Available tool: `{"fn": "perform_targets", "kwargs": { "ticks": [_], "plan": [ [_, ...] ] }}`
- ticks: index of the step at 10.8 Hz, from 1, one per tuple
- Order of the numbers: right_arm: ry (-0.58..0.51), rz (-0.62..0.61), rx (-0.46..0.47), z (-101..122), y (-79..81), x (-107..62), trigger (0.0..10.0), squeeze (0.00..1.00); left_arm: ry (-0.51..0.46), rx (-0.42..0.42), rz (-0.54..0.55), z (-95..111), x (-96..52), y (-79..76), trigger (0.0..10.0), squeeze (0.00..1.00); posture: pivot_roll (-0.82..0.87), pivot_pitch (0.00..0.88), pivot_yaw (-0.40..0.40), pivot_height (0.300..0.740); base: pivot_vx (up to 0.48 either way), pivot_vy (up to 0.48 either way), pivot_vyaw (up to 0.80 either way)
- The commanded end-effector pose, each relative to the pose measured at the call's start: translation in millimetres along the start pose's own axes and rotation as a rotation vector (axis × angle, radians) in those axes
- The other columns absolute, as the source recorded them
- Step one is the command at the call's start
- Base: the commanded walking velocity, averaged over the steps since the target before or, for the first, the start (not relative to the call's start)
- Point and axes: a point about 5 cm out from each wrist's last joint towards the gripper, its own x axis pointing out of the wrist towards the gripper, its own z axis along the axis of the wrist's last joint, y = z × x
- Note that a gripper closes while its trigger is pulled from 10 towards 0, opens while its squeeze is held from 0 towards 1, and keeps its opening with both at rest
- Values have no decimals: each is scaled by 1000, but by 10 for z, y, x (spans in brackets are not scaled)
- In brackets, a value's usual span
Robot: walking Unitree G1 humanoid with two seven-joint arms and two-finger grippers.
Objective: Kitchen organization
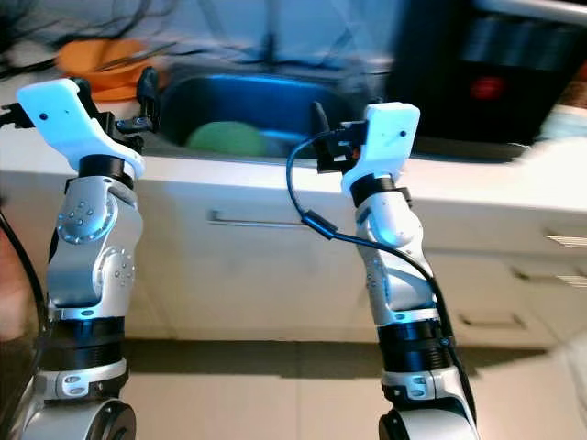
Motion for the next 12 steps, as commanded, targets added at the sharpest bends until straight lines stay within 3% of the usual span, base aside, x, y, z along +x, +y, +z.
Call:
{"fn": "perform_targets", "kwargs": {
  "ticks": [1,8,12],
  "plan": [
    [-26,10,-13,62,6,29,10000,0,-17,0,-20,57,25,-43,10000,0,-19,5,-79,740,398,270,0],
    [-25,18,-25,52,32,32,10000,0,-11,-4,-25,44,33,-63,10000,0,-19,0,-78,740,394,272,0],
    [-21,17,-25,40,31,14,10000,0,8,-7,-15,5,17,-63,10000,0,-21,4,-76,740,0,0,0]
  ]
}}
